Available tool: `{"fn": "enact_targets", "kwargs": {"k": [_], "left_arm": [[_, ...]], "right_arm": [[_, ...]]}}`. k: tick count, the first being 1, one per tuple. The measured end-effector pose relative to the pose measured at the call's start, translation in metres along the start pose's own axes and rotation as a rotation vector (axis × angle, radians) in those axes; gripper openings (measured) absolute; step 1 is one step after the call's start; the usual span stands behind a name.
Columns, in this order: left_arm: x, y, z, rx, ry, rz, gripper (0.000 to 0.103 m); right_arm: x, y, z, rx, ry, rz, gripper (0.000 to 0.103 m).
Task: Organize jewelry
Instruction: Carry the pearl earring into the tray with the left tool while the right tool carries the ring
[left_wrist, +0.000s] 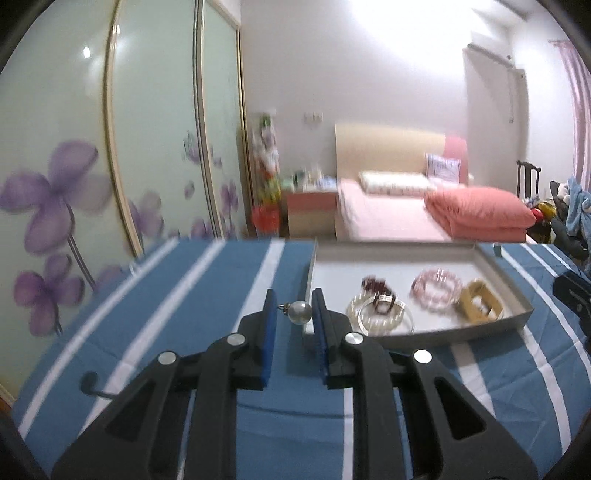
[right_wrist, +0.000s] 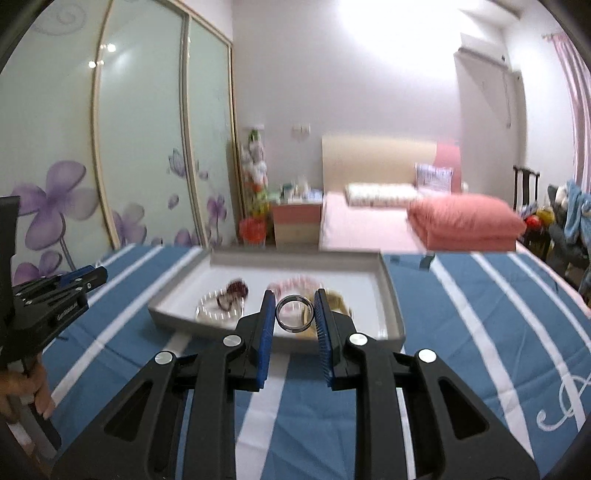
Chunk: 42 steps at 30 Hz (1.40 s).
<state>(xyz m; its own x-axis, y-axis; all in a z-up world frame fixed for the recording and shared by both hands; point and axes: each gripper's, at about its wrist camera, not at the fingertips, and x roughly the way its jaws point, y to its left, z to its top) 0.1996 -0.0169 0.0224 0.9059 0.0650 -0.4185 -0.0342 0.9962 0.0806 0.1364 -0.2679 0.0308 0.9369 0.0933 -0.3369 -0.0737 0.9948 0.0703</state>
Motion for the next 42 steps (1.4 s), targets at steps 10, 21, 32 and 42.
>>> {"fn": "enact_targets", "kwargs": {"k": [10,21,32,42], "left_arm": [[-0.027,-0.021,0.010,0.035,-0.139,0.043,0.019],[-0.020,-0.028,0.012,0.038,-0.141,0.033,0.019],[-0.005,-0.033,0.017,0.044,-0.138,0.024,0.019],[0.030,-0.037,0.026,0.016,-0.116,-0.023,0.019]], "right_arm": [[-0.007,0.005,0.008,-0.015,-0.130,-0.038,0.023],[-0.006,0.000,0.009,-0.004,-0.172,-0.037,0.023],[0.003,-0.001,0.012,-0.004,-0.177,-0.038,0.023],[0.034,-0.004,0.014,-0.008,-0.177,-0.042,0.023]]}}
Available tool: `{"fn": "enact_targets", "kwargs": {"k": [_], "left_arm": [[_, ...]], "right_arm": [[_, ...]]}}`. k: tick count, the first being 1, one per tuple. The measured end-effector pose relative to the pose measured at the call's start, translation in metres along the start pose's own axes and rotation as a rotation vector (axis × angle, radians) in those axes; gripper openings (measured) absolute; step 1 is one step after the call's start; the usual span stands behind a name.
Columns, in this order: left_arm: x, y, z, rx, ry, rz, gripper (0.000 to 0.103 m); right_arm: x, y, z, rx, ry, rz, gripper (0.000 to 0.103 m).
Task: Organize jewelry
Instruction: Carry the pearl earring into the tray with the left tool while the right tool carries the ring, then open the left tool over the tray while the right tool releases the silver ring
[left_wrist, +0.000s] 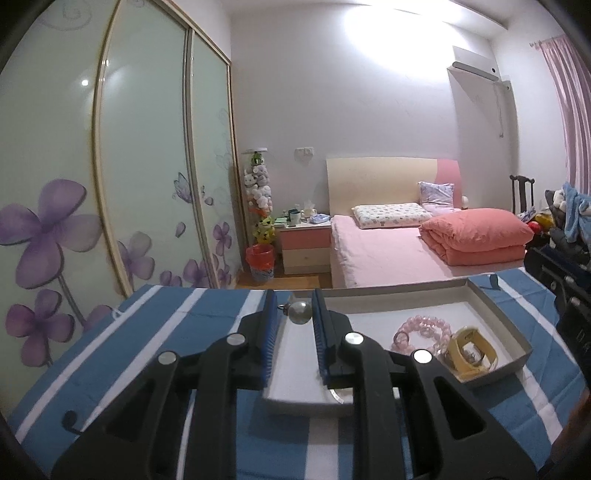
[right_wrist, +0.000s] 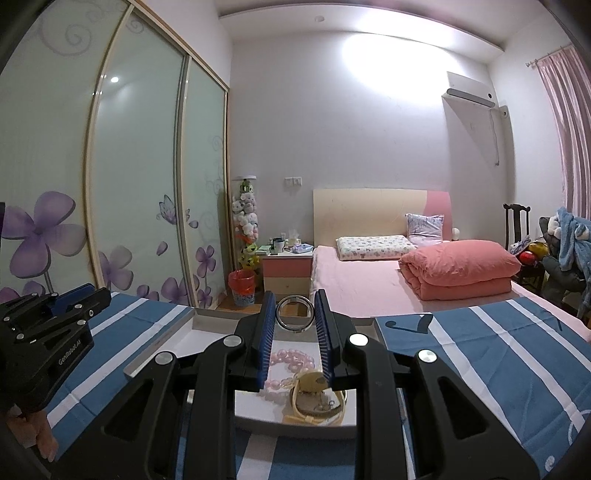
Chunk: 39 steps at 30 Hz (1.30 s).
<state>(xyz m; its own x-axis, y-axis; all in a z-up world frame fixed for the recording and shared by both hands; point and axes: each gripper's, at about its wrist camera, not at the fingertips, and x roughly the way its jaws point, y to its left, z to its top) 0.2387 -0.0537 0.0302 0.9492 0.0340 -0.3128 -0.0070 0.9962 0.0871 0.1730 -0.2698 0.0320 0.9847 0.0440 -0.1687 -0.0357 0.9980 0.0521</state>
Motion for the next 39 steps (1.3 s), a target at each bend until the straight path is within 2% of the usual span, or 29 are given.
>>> {"fn": "enact_targets", "kwargs": {"k": [13,20,31,35,39], "left_arm": [[0.065,-0.020,-0.006,-0.007,0.043,-0.032,0.019],[0.083,-0.024,-0.013,-0.009,0.071,-0.052,0.019],[0.090,-0.031,-0.021,0.014,0.087,-0.072,0.020],[0.089,-0.031,-0.022,0.012,0.085,-0.072,0.021],[0.090,-0.031,-0.022,0.011,0.084,-0.074,0.024]], "right_arm": [[0.052,-0.005,-0.014,0.002,0.055,-0.001,0.023],[0.063,-0.006,-0.022,0.022,0.092,0.010,0.023],[0.071,-0.008,-0.020,0.050,0.114,0.022,0.024],[0.069,-0.015,-0.020,0.067,0.100,0.021,0.037],[0.068,-0.014,-0.020,0.069,0.095,0.022,0.038]]}}
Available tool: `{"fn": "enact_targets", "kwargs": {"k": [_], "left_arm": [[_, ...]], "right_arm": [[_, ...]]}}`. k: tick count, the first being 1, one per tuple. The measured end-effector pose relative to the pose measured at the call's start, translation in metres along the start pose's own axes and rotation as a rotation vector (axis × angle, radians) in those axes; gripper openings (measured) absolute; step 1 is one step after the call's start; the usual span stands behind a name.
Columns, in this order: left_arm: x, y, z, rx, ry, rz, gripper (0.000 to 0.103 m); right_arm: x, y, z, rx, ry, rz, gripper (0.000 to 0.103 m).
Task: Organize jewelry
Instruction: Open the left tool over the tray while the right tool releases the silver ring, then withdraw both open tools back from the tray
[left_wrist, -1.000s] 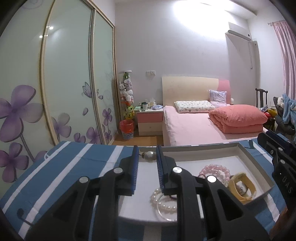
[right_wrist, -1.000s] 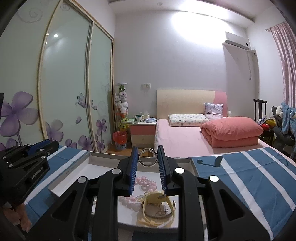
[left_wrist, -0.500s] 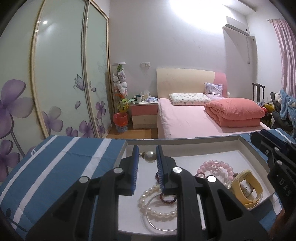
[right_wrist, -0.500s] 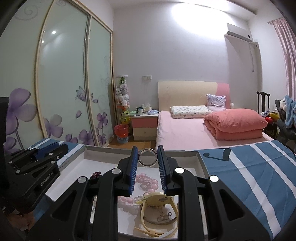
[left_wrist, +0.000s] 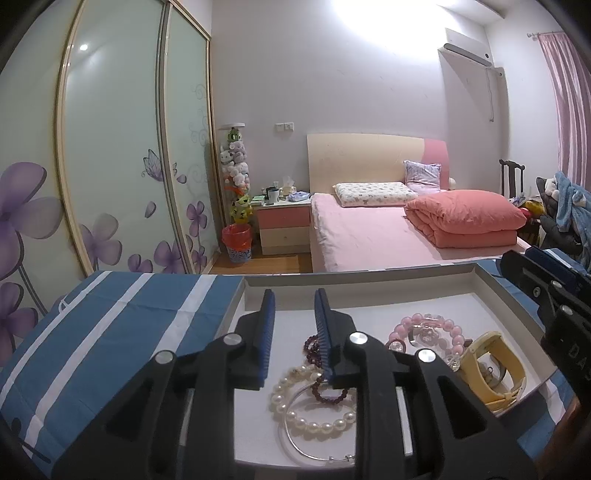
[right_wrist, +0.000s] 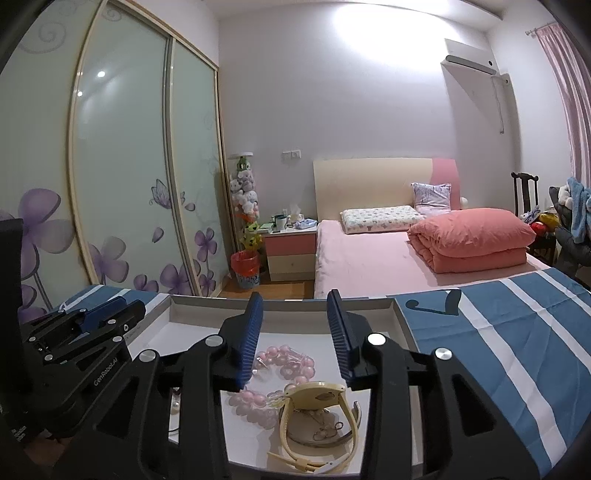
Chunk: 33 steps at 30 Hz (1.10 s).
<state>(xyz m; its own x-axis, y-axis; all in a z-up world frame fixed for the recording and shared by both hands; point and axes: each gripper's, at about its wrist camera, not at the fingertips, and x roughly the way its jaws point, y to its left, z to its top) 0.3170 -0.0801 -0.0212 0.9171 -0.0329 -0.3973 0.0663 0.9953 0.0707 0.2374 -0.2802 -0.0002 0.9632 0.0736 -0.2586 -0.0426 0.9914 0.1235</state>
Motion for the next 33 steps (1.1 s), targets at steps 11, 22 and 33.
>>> {"fn": "enact_targets", "kwargs": {"k": [11,22,33], "left_arm": [[0.000,0.000,-0.001,-0.002,-0.002,-0.004,0.028],[-0.019,0.002,0.004,-0.012,-0.010,0.016,0.033],[-0.069,0.021,-0.007,-0.032,-0.015,0.036,0.036]], "right_arm": [[0.000,0.000,0.000,0.008,-0.008,-0.008,0.038],[-0.016,0.002,0.006,-0.003,-0.013,-0.038,0.038],[-0.050,0.009,-0.001,0.005,0.028,-0.025,0.038]]}}
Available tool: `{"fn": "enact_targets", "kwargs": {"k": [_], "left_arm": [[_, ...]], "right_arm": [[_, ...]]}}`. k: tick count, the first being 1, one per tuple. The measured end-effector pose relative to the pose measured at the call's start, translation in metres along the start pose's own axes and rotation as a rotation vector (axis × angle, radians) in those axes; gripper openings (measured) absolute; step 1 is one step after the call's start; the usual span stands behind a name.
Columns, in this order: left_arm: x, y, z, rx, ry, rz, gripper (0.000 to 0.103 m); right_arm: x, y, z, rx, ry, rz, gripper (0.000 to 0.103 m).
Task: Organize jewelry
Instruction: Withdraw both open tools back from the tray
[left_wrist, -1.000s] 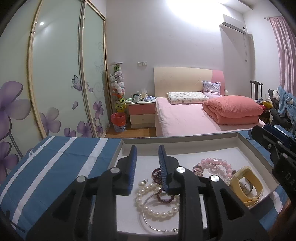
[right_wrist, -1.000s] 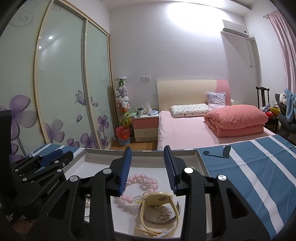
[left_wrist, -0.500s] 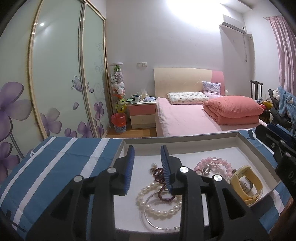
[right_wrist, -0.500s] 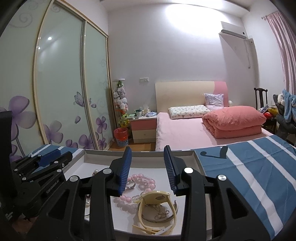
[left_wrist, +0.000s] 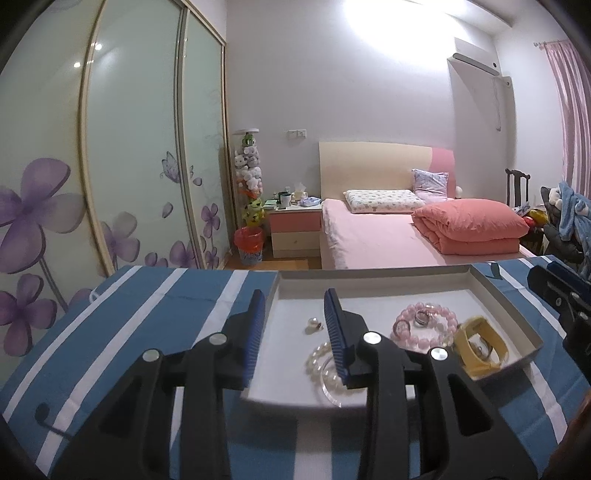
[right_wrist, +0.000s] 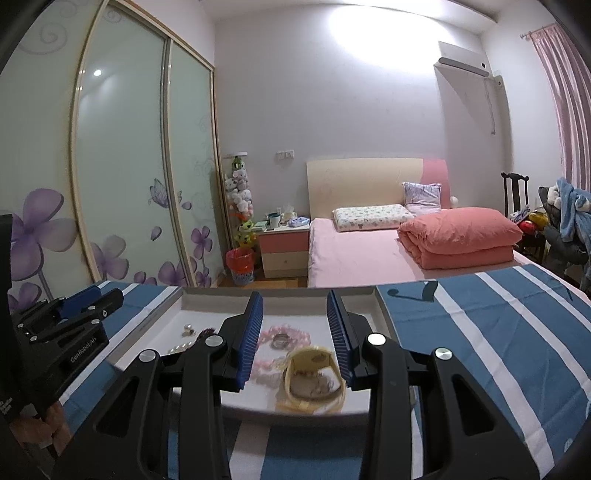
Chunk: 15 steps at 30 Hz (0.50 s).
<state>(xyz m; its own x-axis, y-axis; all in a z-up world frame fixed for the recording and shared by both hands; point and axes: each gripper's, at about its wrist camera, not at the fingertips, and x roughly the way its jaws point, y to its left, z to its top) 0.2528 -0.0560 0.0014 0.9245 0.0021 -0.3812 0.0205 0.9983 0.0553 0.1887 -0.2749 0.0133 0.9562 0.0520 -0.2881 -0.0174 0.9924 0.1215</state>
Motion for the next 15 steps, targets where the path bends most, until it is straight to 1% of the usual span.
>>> {"fn": "enact_targets", "kwargs": {"k": [3,5,8,9,10,11,12,13,15], "left_arm": [[-0.016,0.007,-0.005,-0.014,0.001,-0.001,0.041],[-0.025,0.010,-0.007,-0.021,0.005,-0.002,0.044],[-0.040,0.016,-0.013,-0.020,0.008,-0.010,0.049],[-0.049,0.017,-0.016,-0.020,0.004,-0.007,0.052],[-0.054,0.018,-0.018,-0.021,0.000,-0.004,0.055],[-0.060,0.019,-0.020,-0.023,-0.004,-0.004,0.056],[-0.065,0.021,-0.022,-0.026,-0.007,-0.004,0.059],[-0.072,0.022,-0.025,-0.028,-0.010,-0.002,0.063],[-0.085,0.025,-0.030,-0.028,-0.021,0.004,0.068]], "right_arm": [[-0.009,0.001,-0.005,0.007,0.018,0.007,0.038],[-0.017,0.001,-0.008,0.014,0.032,0.008,0.042],[-0.029,0.001,-0.016,0.034,0.054,0.022,0.043],[-0.033,0.001,-0.016,0.036,0.058,0.025,0.044],[-0.037,0.001,-0.017,0.039,0.060,0.027,0.046],[-0.042,0.001,-0.019,0.041,0.060,0.026,0.051],[-0.045,0.001,-0.019,0.042,0.058,0.025,0.056],[-0.050,0.001,-0.019,0.043,0.056,0.027,0.057],[-0.060,0.002,-0.021,0.042,0.052,0.027,0.065]]}}
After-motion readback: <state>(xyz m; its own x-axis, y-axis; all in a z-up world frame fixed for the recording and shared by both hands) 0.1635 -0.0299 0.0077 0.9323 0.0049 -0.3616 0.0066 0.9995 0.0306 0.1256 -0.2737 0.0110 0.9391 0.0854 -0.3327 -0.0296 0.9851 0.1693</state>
